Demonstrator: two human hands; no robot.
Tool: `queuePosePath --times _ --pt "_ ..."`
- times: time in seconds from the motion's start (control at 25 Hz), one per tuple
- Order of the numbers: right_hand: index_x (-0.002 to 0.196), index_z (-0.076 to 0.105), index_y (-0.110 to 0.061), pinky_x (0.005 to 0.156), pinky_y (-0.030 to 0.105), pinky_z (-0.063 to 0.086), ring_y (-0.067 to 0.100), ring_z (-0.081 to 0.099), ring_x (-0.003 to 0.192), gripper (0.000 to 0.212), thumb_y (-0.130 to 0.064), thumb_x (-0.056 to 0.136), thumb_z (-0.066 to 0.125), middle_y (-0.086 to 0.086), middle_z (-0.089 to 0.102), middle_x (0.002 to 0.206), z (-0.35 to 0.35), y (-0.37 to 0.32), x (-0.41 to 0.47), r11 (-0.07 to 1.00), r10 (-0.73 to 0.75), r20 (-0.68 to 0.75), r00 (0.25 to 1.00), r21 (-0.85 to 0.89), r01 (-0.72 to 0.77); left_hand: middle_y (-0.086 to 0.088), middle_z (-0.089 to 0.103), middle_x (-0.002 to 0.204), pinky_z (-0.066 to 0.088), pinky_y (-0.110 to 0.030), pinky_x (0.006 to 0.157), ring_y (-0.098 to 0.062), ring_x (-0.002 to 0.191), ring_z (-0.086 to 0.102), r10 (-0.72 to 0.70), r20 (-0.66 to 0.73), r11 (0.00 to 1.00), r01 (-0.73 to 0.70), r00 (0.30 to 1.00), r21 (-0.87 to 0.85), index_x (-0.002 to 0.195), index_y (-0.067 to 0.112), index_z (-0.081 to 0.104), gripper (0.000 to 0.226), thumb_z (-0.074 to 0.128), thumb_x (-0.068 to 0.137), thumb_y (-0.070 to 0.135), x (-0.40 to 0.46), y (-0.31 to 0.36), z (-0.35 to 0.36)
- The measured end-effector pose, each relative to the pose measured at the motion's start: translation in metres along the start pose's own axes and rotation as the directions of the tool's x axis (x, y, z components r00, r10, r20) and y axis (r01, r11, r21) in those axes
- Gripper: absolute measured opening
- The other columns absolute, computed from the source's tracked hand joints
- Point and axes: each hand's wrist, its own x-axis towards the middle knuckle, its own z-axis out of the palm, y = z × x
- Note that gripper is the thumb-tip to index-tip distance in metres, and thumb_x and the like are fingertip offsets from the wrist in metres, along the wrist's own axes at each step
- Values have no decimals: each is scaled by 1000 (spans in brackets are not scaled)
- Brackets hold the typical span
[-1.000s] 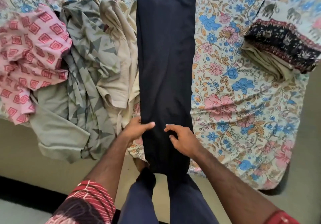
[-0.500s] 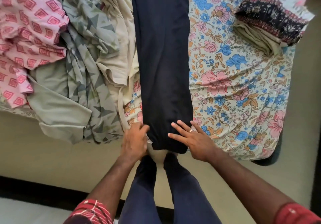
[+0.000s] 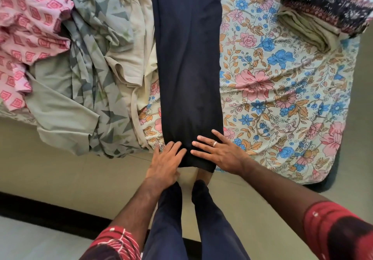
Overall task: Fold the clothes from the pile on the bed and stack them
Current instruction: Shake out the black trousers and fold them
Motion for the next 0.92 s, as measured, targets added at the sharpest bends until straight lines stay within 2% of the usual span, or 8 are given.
queuePosePath --times 0.12,0.24,0.4,0.56,0.68,0.76,0.84,0.92 --pt "165 11 -30 125 48 -14 16 1 159 67 -32 98 11 -6 20 170 -14 2 -2 972 -3 50 999 233 -8 2 22 163 21 -64 115 -22 151 21 -2 37 1000 1 999 27 156 27 28 107 82 69 60 -3 -1 -1" --pt "165 11 -32 128 43 -12 9 7 158 62 -28 106 34 -5 28 168 -31 8 -5 924 -31 133 991 383 -22 5 33 157 20 -63 110 -20 146 33 -5 20 1000 5 1000 18 153 26 33 116 83 58 68 -9 0 -3" --pt "164 16 -36 130 45 -4 7 16 157 64 -24 107 45 6 33 166 -44 15 -9 844 -42 94 995 536 -15 12 60 121 33 -60 97 -15 117 58 -67 -213 996 51 975 -78 125 28 58 78 82 56 56 -10 7 -11" --pt "162 17 -41 130 42 -6 6 16 157 67 -23 106 47 3 32 166 -40 20 -20 799 -45 101 994 601 -26 14 67 111 30 -54 97 -13 114 60 -44 -342 987 -11 939 -159 107 27 67 47 69 62 37 -18 6 -21" --pt "157 39 -31 130 41 -2 13 36 150 53 -27 106 52 -3 50 155 -47 28 -23 689 -18 141 990 720 -90 19 69 122 24 -54 105 -7 129 54 65 -268 961 -132 961 -241 102 29 74 38 67 66 34 -26 -10 -32" --pt "140 60 -22 128 40 13 18 64 120 38 -30 104 56 -18 72 105 -57 30 -21 566 -24 166 986 815 -123 23 66 126 17 -50 110 2 137 44 97 -146 927 -143 984 -346 108 31 75 39 65 71 32 -29 -21 -47" --pt "112 68 -22 108 49 44 22 69 89 22 -36 100 57 -9 67 79 -59 21 -22 474 -77 176 981 872 -119 22 63 128 11 -44 113 11 137 35 134 12 903 -117 991 -414 119 33 72 44 61 76 32 -37 -26 -59" --pt "95 65 -21 83 45 53 19 64 77 17 -37 97 59 -2 63 79 -61 15 -22 376 -90 199 976 914 -152 19 60 130 11 -38 113 18 127 32 119 111 880 -53 987 -472 117 31 73 43 60 76 34 -40 -28 -73"
